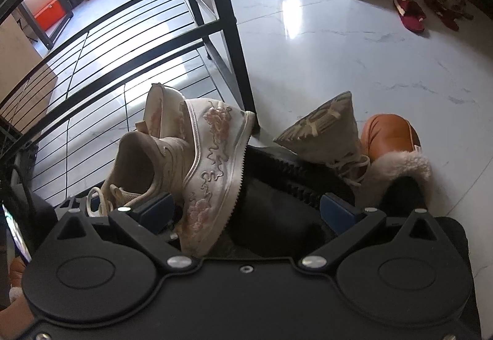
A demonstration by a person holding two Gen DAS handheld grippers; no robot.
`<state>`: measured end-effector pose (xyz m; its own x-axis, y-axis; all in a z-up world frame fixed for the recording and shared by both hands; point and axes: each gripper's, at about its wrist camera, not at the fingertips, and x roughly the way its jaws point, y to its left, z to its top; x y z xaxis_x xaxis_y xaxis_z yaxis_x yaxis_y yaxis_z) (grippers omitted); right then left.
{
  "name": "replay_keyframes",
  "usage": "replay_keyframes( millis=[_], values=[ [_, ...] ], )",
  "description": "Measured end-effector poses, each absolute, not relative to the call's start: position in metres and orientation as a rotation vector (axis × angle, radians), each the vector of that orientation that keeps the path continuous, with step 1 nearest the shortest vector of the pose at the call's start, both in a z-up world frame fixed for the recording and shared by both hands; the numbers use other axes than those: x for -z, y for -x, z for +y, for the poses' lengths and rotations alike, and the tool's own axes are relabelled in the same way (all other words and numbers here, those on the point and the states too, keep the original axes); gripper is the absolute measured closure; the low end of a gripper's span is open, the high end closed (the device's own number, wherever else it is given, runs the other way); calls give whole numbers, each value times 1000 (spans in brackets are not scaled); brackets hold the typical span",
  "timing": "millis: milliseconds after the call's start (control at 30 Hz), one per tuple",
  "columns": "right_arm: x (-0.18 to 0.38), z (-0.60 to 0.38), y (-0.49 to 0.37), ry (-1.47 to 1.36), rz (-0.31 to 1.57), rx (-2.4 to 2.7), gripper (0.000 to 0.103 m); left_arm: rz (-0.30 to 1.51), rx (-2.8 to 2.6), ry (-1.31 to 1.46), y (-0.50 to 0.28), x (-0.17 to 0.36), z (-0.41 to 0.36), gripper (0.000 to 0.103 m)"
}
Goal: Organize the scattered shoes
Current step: 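Lift the beige sneaker off the heap with the left gripper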
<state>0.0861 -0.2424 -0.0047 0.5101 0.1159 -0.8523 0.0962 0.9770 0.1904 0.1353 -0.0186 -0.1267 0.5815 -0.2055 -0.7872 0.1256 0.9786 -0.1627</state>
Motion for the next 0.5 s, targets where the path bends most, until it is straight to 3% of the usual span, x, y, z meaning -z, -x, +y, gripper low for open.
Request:
replay_keyframes(
  millis=[100, 233, 400, 500],
  values=[
    [6, -246, -87, -235, 1039, -3, 0, 934, 188, 155, -139, 131, -6, 4],
    [8, -247, -89, -239, 1046, -1, 0, 948, 174, -59, -132, 135, -26, 0],
    [8, -245, -89, -233, 1046, -11, 0, 1099, 123, 67, -143, 140, -15, 0],
    [7, -247, -89, -234, 1043, -7, 0, 1076, 148, 8, -138, 137, -16, 6]
  ],
)
